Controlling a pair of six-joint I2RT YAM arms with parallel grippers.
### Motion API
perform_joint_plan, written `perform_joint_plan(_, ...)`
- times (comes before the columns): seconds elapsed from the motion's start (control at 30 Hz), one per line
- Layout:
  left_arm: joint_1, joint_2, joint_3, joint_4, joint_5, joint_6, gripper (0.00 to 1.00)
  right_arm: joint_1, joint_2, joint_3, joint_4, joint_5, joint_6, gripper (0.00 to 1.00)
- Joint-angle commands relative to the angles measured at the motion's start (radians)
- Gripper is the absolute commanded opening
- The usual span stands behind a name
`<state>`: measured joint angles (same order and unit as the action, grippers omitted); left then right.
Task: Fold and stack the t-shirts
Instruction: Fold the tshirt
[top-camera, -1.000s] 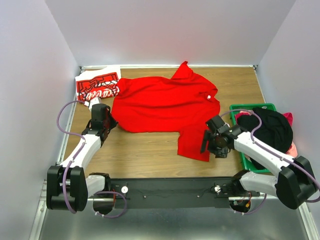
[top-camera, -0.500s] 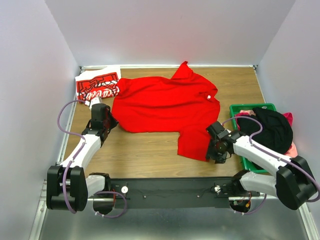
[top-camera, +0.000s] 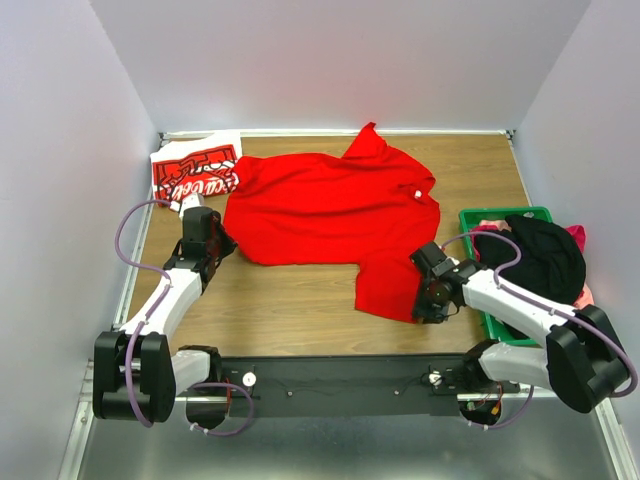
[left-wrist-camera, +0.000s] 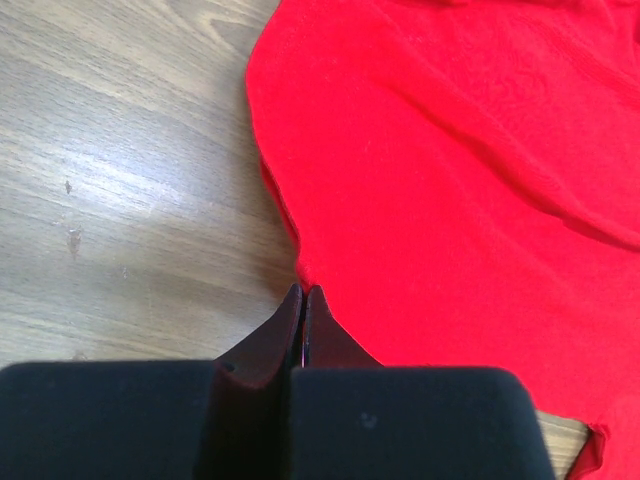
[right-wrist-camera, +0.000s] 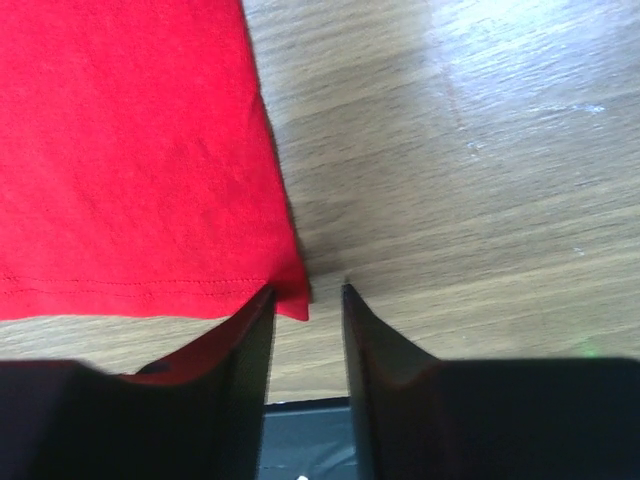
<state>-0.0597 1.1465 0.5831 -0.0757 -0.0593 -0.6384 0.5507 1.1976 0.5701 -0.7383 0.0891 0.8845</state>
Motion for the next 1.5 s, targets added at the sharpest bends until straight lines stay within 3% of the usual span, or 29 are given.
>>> perform_joint_plan(0.0, 0.004, 0.001, -0.002, 0.016, 0.018, 0.013, 0.0, 0.008, 0.034, -0.012, 0.053, -0.003, 0.007, 0.36)
perform_joint_plan(0.07, 0.004, 0.001, -0.002, 0.014, 0.018, 0.013, 0.0, 0.008, 0.033, -0.016, 0.053, -0.012, 0.005, 0.3)
perform_joint_plan(0.27, 0.004, -0.002, -0.003, 0.011, 0.01, 0.011, 0.0, 0.008, 0.004, -0.015, 0.043, -0.037, -0.008, 0.0)
perform_joint_plan(1.0, 0.004, -0.255, 0.004, -0.165, -0.093, -0.041, 0.0, 0.028, -0.231, 0.221, -0.395, 0.015, -0.018, 0.0)
perform_joint_plan(1.47, 0.003, -0.45, -0.003, -0.279, -0.059, -0.11, 0.0, 0.032, -0.349, 0.327, -0.507, 0.032, 0.005, 0.0)
